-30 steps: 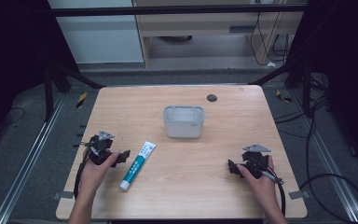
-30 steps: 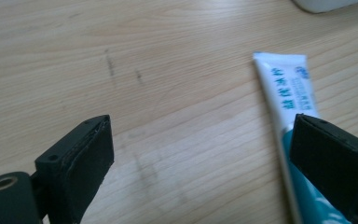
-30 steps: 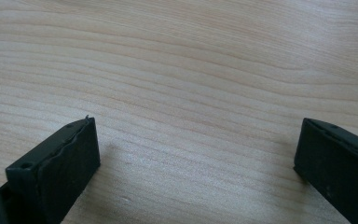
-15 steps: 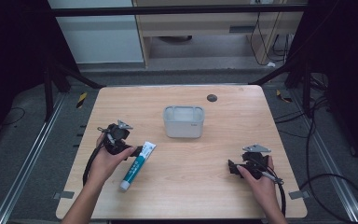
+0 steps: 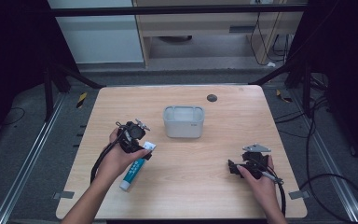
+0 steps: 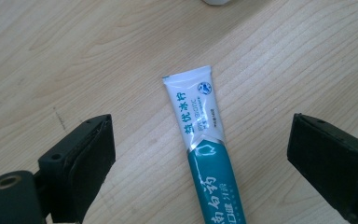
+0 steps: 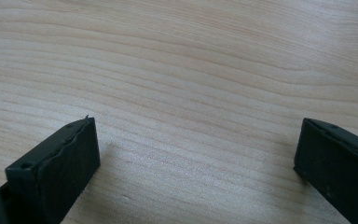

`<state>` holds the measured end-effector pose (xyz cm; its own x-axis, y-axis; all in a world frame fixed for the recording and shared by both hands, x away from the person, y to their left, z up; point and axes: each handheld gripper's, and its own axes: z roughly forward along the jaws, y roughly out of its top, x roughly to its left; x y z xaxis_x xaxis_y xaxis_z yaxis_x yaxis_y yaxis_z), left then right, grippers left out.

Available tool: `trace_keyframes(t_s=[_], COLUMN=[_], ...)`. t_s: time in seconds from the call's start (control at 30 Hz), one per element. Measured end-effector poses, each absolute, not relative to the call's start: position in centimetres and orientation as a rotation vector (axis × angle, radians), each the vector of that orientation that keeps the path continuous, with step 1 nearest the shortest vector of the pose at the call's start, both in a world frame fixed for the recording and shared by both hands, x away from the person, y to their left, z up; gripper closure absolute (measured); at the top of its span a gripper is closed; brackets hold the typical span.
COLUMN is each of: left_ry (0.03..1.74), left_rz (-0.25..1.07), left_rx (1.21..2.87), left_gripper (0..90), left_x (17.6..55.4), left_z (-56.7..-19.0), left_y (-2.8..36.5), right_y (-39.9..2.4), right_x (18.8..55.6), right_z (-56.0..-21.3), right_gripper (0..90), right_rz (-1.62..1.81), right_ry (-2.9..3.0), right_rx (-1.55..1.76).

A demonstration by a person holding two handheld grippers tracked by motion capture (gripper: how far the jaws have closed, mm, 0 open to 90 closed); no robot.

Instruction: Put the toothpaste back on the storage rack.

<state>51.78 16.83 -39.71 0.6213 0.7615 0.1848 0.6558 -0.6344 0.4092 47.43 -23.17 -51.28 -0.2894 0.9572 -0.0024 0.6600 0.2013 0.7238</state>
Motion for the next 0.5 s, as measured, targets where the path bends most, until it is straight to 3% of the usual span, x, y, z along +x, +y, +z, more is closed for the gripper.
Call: trace_keyframes(t_s=[0.5], left_ry=[1.233], left_rz=[0.412], left_rx=[2.556], left_gripper=[13.2], left_x=[52.62], left_z=[-39.99], left_y=[16.0], right_y=[-23.16], right_x=[47.43], right_z=[-51.28], right_gripper=[0.3], right_rz=[0.865], right_ry=[2.025], right_rx=[1.503])
